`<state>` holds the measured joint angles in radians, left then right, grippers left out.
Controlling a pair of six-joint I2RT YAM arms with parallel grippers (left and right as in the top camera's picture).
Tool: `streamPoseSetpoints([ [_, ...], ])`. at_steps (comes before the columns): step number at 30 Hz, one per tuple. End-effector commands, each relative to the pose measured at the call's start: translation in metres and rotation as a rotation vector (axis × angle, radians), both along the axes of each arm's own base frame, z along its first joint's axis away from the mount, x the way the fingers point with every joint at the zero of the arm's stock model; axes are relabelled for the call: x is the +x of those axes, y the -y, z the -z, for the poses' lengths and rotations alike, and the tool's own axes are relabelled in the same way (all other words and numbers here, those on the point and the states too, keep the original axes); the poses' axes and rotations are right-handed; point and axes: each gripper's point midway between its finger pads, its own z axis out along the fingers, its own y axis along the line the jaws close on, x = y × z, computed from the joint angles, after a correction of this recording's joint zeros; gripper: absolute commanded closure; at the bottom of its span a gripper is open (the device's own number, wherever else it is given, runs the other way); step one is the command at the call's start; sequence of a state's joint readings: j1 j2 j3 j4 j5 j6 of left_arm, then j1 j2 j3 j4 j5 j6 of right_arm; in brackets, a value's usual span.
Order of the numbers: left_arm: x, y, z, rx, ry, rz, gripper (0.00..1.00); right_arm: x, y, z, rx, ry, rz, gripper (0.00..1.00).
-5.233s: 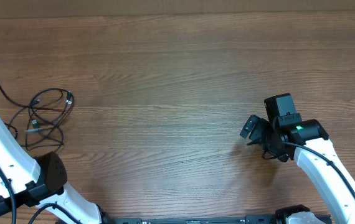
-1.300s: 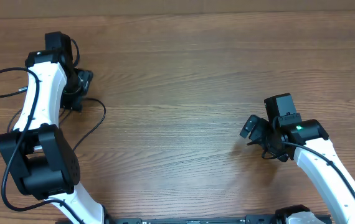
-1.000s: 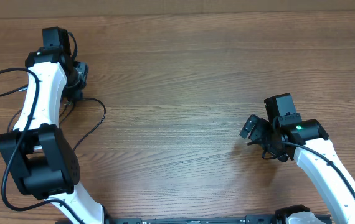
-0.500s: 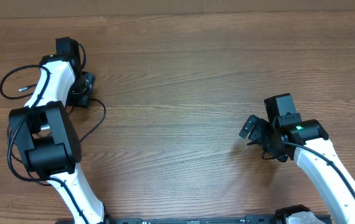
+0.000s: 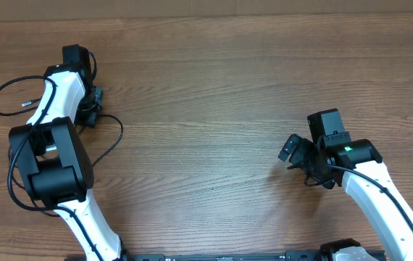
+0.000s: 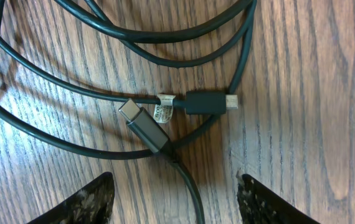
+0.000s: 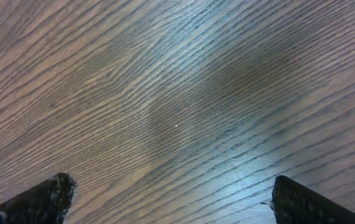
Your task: Untangle cables
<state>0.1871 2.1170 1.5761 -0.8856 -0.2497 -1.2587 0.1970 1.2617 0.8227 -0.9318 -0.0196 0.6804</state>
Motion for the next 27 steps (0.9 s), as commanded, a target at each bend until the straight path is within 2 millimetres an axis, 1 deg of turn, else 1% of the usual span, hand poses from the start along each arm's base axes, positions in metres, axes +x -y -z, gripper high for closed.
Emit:
streamPoseSetpoints([
  [1, -0.007, -0.006, 0.016, 0.021, -0.044, -0.021, 0.37, 0.0, 0.0, 0.0, 0.002, 0.002, 0.007, 0.0],
  [7, -0.008, -0.005, 0.023, 0.018, -0.062, -0.019, 0.37, 0.0, 0.0, 0.0, 0.003, 0.001, 0.007, 0.0],
  [8, -0.008, -0.005, 0.023, 0.018, -0.059, -0.019, 0.39, 0.0, 0.0, 0.0, 0.003, 0.001, 0.007, 0.0],
  [10, -0.009, -0.007, 0.023, 0.019, -0.062, -0.023, 0.53, 0.0, 0.0, 0.0, 0.006, 0.001, 0.006, 0.0],
  [14, -0.012, -0.009, 0.024, 0.017, -0.074, -0.022, 0.72, 0.0, -0.001, 0.0, 0.008, 0.001, 0.005, 0.0],
  [16, -0.014, -0.008, 0.024, 0.016, -0.088, -0.007, 0.84, 0.0, -0.001, 0.0, 0.01, 0.0, 0.005, 0.0],
  [19, -0.018, -0.008, 0.024, 0.013, -0.103, -0.004, 0.96, 0.0, -0.001, 0.0, 0.01, 0.0, 0.005, 0.0],
  [21, -0.017, -0.008, 0.022, 0.014, -0.108, 0.028, 0.96, 0.0, -0.001, 0.0, 0.01, 0.0, 0.005, 0.0],
  [24, -0.012, -0.01, 0.013, 0.021, -0.09, 0.056, 0.96, 0.0, -0.001, 0.0, 0.01, 0.0, 0.005, 0.0],
  [26, -0.003, -0.012, -0.004, 0.035, -0.05, 0.073, 0.96, 0.0, -0.001, 0.0, 0.01, 0.0, 0.005, 0.0],
  [27, 0.008, -0.015, -0.025, 0.053, 0.005, 0.091, 0.96, 0.0, -0.001, 0.0, 0.01, 0.0, 0.005, 0.0],
])
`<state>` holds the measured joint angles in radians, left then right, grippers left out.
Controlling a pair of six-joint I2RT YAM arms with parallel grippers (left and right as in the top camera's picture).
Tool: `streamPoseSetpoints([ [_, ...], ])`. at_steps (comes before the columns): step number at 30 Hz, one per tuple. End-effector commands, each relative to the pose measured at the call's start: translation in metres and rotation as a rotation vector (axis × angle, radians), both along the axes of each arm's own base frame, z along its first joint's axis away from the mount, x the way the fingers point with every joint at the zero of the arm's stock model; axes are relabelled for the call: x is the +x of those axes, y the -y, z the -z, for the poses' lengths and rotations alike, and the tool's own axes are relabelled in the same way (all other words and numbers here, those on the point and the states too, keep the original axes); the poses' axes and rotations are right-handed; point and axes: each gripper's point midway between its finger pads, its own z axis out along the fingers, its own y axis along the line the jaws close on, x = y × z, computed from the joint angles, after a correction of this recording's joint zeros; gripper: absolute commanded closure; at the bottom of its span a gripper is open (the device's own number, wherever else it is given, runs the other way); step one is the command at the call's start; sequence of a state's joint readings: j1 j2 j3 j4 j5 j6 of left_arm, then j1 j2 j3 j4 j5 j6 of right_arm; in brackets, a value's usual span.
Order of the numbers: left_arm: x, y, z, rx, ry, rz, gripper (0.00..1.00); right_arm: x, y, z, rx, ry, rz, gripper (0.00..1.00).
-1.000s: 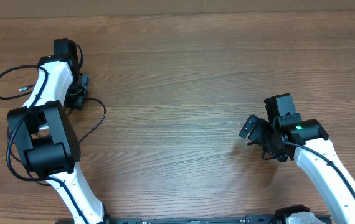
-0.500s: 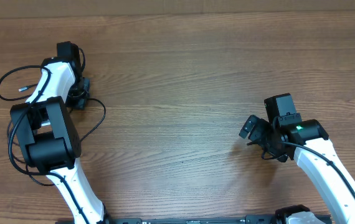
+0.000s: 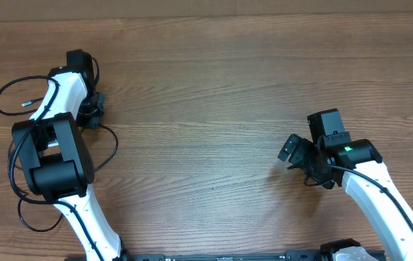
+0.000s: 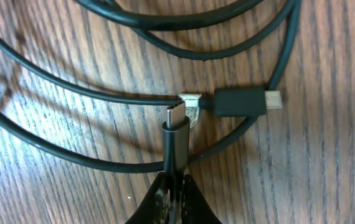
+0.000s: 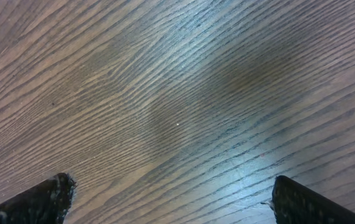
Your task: Untangle cables
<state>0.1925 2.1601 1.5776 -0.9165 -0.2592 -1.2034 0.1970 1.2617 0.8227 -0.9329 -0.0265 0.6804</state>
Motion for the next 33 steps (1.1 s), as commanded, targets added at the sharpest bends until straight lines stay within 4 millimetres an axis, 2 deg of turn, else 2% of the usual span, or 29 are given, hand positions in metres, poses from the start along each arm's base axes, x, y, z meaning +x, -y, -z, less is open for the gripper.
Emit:
streamPoseSetpoints([
  [1, 0.026, -0.016, -0.056, 0.06, 0.127, 0.054, 0.96, 0.001, 0.0, 0.0, 0.004, 0.003, 0.007, 0.0],
  [3, 0.039, -0.024, -0.089, 0.096, 0.204, 0.052, 0.96, 0.001, 0.0, 0.0, 0.003, 0.002, 0.007, 0.0],
  [7, 0.058, -0.053, -0.172, 0.225, 0.387, 0.014, 0.96, 0.001, 0.0, 0.0, 0.005, 0.002, 0.006, 0.0],
  [12, 0.05, -0.105, -0.257, 0.413, 0.535, -0.09, 0.96, 0.001, 0.0, 0.0, 0.006, 0.002, 0.006, 0.0],
  [15, 0.034, -0.138, -0.288, 0.478, 0.57, -0.165, 0.96, 0.001, 0.0, 0.0, 0.006, 0.002, 0.006, 0.0],
  [18, 0.008, -0.166, -0.294, 0.501, 0.532, -0.231, 0.96, 0.001, 0.0, 0.0, 0.007, 0.003, 0.006, 0.0],
  [22, -0.032, -0.19, -0.276, 0.482, 0.408, -0.294, 0.96, 0.003, -0.001, -0.001, 0.008, 0.011, 0.006, 0.0],
  [27, -0.079, -0.201, -0.256, 0.468, 0.228, -0.344, 0.96, 0.005, -0.001, -0.001, 0.01, 0.021, 0.005, 0.0],
  [30, -0.091, -0.205, -0.253, 0.463, 0.191, -0.36, 0.96, 0.005, -0.001, -0.001, 0.01, 0.021, 0.006, 0.0],
  [31, -0.092, -0.204, -0.252, 0.461, 0.188, -0.361, 0.92, 0.005, -0.001, -0.001, 0.01, 0.021, 0.005, 0.0],
  [32, -0.092, -0.204, -0.252, 0.459, 0.183, -0.359, 0.71, 0.005, -0.001, -0.001, 0.01, 0.02, 0.005, 0.0],
  [33, -0.092, -0.202, -0.251, 0.453, 0.179, -0.356, 0.58, 0.005, -0.001, -0.001, 0.011, 0.02, 0.005, 0.0],
])
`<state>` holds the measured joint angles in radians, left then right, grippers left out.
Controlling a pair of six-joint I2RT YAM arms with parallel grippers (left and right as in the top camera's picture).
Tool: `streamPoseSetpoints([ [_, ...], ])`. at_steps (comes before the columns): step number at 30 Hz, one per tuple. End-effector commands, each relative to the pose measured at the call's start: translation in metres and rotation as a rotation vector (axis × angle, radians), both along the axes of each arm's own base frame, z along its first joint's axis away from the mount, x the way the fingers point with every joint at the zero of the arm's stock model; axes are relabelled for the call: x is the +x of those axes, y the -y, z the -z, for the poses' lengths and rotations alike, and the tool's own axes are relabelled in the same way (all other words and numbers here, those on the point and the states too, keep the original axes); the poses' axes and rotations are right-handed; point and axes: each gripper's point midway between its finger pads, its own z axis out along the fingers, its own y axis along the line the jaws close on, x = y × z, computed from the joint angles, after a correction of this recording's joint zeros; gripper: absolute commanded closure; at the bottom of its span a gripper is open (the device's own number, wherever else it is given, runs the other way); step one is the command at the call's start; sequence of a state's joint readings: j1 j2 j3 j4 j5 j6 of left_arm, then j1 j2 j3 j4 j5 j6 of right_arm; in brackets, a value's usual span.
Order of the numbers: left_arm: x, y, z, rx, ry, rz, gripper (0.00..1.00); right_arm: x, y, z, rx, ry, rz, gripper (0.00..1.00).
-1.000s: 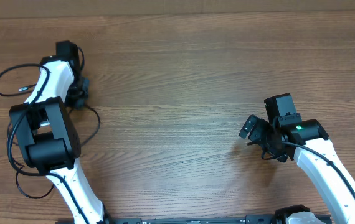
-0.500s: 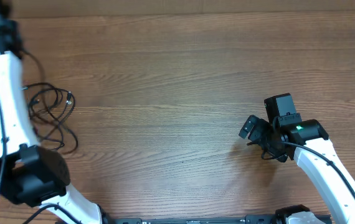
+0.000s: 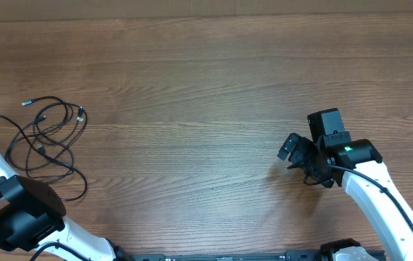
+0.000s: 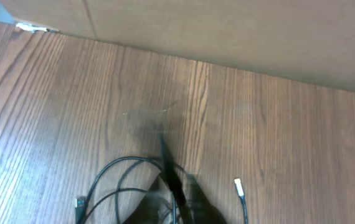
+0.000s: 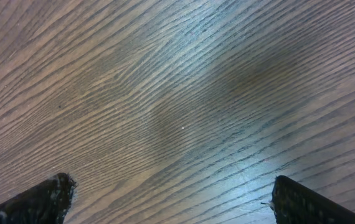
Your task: Untangle cables
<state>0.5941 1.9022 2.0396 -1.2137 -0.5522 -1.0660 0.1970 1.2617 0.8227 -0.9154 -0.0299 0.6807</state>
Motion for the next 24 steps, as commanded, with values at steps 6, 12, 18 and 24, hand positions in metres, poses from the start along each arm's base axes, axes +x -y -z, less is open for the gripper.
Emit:
streamPoseSetpoints([
  [6, 0.007, 0.02, 0.019, -0.137, 0.01, 0.067, 0.04, 0.001, -0.002, 0.0, 0.017, 0.001, 0.002, 0.0],
  [12, 0.037, 0.061, 0.033, -0.332, 0.051, 0.355, 0.0, 0.004, -0.003, -0.002, 0.021, 0.018, 0.001, 0.0],
  [18, 0.061, 0.116, 0.037, -0.465, 0.051, 0.655, 0.02, 0.014, -0.014, -0.006, 0.074, 0.058, -0.019, 0.0],
  [24, 0.072, 0.181, 0.043, -0.474, -0.11, 0.979, 0.01, 0.019, -0.019, -0.009, 0.101, 0.08, -0.027, 0.0],
])
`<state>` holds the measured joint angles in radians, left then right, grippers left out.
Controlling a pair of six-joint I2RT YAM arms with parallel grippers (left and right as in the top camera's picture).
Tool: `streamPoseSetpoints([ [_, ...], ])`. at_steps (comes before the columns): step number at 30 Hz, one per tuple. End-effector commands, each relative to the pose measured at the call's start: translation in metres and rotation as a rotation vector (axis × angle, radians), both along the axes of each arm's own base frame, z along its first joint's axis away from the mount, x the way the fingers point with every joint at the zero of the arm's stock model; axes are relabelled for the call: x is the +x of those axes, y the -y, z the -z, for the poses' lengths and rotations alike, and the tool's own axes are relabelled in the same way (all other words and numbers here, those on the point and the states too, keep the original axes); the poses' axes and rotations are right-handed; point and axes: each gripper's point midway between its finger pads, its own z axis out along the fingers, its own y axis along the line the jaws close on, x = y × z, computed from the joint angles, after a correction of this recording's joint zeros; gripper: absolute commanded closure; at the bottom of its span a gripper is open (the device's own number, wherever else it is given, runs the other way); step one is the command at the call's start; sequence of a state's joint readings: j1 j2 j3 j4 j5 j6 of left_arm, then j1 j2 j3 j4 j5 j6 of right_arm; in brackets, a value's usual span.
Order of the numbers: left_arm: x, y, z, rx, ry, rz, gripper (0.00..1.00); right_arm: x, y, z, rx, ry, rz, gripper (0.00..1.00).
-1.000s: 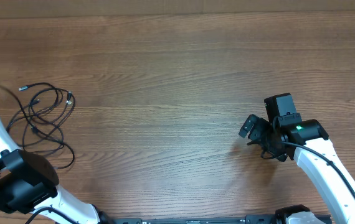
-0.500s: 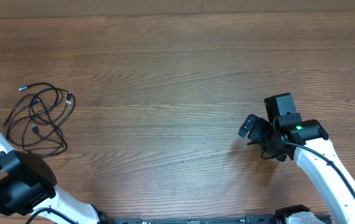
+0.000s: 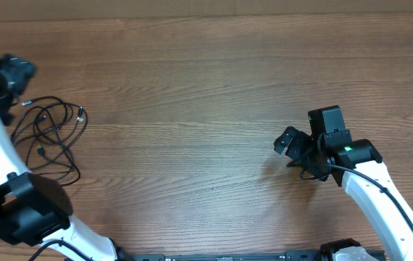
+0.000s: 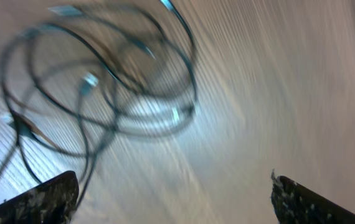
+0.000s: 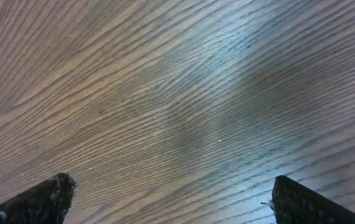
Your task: Untangle cables
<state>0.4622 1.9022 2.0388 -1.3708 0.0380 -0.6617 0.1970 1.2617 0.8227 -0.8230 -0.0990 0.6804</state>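
Observation:
A tangle of thin black cables (image 3: 47,136) lies in loose overlapping loops at the far left of the wooden table, with small plug ends (image 3: 25,102) sticking out. In the blurred left wrist view the cables (image 4: 103,81) fill the upper left. My left gripper (image 3: 9,78) hangs just behind and left of the tangle, open (image 4: 174,193), with nothing between its fingers. My right gripper (image 3: 288,142) stands open (image 5: 174,193) over bare wood at the right, far from the cables.
The wooden table (image 3: 192,87) runs across the whole view, with a pale cardboard wall (image 3: 192,6) along its back edge. The left arm's base (image 3: 32,210) stands at the front left, close to the cable loops.
My left gripper was shut on a cable and out of the overhead view. It is now open, empty, and back in view behind the tangle. The right gripper has shifted slightly.
My left gripper stood open low over two cable plugs. It was then shut on the grey plug among the loops. Later it was high up with a cable still pinched and the tangle spread at the far left. Now the cable is released.

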Motion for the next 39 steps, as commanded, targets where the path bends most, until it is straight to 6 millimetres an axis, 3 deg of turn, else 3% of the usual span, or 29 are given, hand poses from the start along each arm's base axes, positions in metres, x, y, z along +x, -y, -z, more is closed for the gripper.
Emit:
streamPoseSetpoints([
  [1, 0.01, 0.052, 0.006, -0.012, -0.039, 0.308, 0.01, 0.0, -0.003, -0.001, 0.018, 0.002, -0.006, 0.0],
  [8, 0.014, 0.139, 0.01, 0.0, -0.102, 0.634, 0.0, 0.01, -0.004, -0.005, -0.017, 0.066, -0.11, 0.0],
  [17, 0.005, 0.213, 0.012, 0.038, -0.141, 0.959, 0.0, 0.012, -0.006, -0.01, -0.115, 0.134, -0.391, 0.0],
  [20, -0.006, 0.224, 0.014, 0.024, -0.183, 0.988, 0.0, 0.015, -0.006, -0.024, -0.129, 0.147, -0.427, 0.0],
  [25, -0.038, 0.23, 0.016, -0.028, -0.305, 1.01, 0.0, 0.032, -0.001, -0.066, -0.134, 0.202, -0.397, 0.0],
  [28, -0.04, 0.233, 0.018, -0.048, -0.305, 1.015, 0.0, 0.036, 0.007, -0.085, -0.137, 0.214, -0.369, 0.0],
  [32, -0.049, 0.238, 0.026, -0.084, -0.333, 1.027, 0.0, 0.029, 0.019, -0.094, -0.144, 0.192, -0.344, 0.0],
  [39, -0.099, 0.234, 0.052, -0.142, -0.474, 1.014, 0.0, 0.006, 0.031, -0.104, -0.186, 0.203, -0.327, 0.0],
])
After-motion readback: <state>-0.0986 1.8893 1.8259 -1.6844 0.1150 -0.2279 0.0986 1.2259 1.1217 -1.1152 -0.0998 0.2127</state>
